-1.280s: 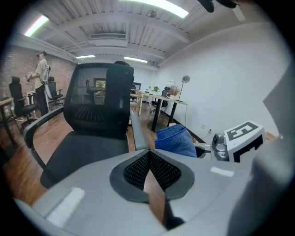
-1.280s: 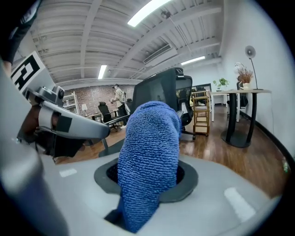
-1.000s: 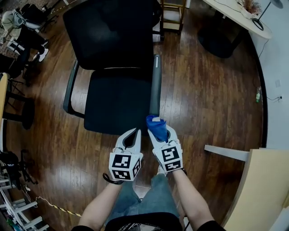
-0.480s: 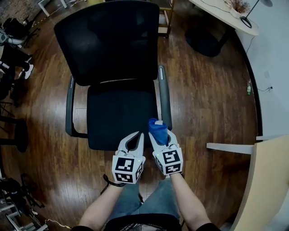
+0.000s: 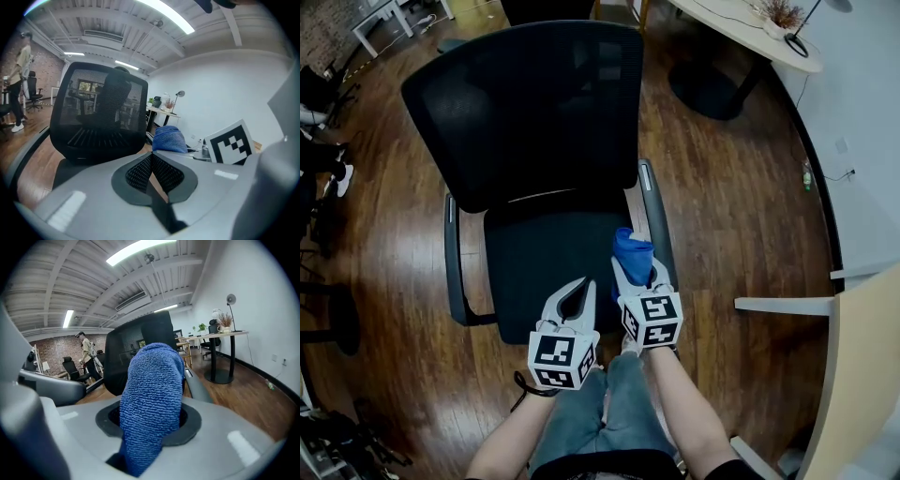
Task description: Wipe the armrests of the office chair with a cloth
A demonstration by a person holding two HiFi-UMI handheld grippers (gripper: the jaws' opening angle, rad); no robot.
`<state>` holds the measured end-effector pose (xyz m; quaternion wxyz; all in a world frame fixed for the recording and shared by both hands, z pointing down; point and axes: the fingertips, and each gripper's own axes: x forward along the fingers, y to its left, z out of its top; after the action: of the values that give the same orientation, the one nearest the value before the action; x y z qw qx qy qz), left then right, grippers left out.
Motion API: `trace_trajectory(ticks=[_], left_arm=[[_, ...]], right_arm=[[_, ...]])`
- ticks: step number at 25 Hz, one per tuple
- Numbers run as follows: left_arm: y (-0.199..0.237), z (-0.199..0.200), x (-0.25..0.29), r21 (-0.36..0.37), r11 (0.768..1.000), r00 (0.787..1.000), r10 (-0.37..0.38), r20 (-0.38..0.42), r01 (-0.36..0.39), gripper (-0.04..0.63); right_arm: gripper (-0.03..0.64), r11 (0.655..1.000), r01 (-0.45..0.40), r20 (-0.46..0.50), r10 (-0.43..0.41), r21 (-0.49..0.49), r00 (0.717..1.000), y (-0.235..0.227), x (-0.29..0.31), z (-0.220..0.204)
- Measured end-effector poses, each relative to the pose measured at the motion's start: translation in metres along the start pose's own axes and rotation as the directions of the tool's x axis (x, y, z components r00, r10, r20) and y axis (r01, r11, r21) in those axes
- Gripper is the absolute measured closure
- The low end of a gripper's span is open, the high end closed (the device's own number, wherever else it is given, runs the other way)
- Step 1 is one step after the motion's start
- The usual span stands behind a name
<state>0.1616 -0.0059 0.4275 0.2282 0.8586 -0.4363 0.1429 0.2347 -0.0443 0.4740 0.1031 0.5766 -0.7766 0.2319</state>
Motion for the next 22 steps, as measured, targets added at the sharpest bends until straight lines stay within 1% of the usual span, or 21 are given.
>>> trace_trajectory(ticks=[3, 9, 17, 22], left_arm=[[0.014, 0.011, 0.009, -0.005, 1.0, 1.0, 0.016, 0.009, -0.016, 0.591], [0.038, 0.025, 0.048, -0.008, 0.999, 0.999, 0.047, 0.004, -0.047, 0.591], [0.073, 0.039, 0.107, -0.018, 0.996, 0.995, 0.088, -0.043, -0.089, 0.591], [0.088, 0.051, 0.13, -0.017, 0.993, 0.992, 0.116, -0.048, -0.117, 0.591]], right_arm=[[0.48, 0.999, 0.021, 0.003, -0.021, 0.034, 1.0, -0.006, 0.025, 0.006], [0.48, 0.987, 0.071, -0.023, -0.069, 0.146, 0.997, -0.027, 0.072, 0.008], [0.48, 0.957, 0.096, -0.058, -0.083, 0.274, 0.995, -0.065, 0.141, 0.017], [0.48, 0.936, 0.107, -0.077, -0.086, 0.337, 0.993, -0.078, 0.161, 0.016]])
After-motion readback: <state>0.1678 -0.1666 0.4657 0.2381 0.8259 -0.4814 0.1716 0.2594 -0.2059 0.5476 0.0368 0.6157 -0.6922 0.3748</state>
